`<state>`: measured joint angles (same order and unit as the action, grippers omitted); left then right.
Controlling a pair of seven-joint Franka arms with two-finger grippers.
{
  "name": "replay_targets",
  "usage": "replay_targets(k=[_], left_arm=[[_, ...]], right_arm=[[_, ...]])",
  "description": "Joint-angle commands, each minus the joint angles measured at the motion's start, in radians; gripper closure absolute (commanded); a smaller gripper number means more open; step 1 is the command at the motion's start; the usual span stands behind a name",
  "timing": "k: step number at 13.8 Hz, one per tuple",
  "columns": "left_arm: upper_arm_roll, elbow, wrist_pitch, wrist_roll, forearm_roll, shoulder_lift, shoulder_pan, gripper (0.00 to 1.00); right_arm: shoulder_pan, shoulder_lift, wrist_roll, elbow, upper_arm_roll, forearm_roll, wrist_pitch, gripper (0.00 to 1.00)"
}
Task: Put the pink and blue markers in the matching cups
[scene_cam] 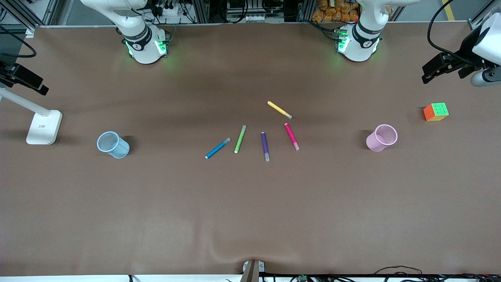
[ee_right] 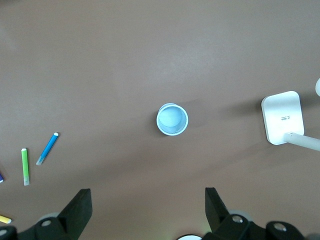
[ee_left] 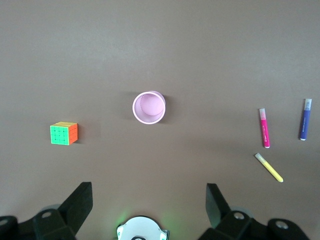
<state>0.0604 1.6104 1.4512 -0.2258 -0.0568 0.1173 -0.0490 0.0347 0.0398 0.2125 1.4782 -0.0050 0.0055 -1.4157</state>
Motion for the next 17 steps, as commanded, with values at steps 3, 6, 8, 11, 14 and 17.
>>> replay_targets(k=[3,6,8,11,14,17], left_arm=[[0.004,-0.027,-0.015,0.008,-0.001,-0.012,0.005,0.00],[0.003,-0.027,-0.015,0.008,-0.003,-0.012,0.006,0.00],[0.003,-0.027,-0.015,0.008,-0.003,-0.012,0.006,0.00],[0.003,-0.029,-0.015,0.008,-0.003,-0.018,0.005,0.00],[0.004,-0.027,-0.015,0.008,-0.001,-0.018,0.005,0.00],[0.004,-0.026,-0.020,0.008,-0.001,-0.024,-0.002,0.00]], right_arm=[[0.013,-0.001,-0.126,-0.006,-0.003,0.007,0.006,0.00],[0.013,-0.001,-0.140,-0.006,-0.004,0.007,0.006,0.00],[0.014,-0.001,-0.139,-0.004,-0.006,0.007,0.007,0.00],[0.014,-0.001,-0.140,-0.003,-0.006,0.007,0.007,0.00],[0.013,-0.001,-0.142,-0.003,-0.006,0.007,0.007,0.00],[0.013,-0.001,-0.142,-0.003,-0.006,0.007,0.007,0.00]])
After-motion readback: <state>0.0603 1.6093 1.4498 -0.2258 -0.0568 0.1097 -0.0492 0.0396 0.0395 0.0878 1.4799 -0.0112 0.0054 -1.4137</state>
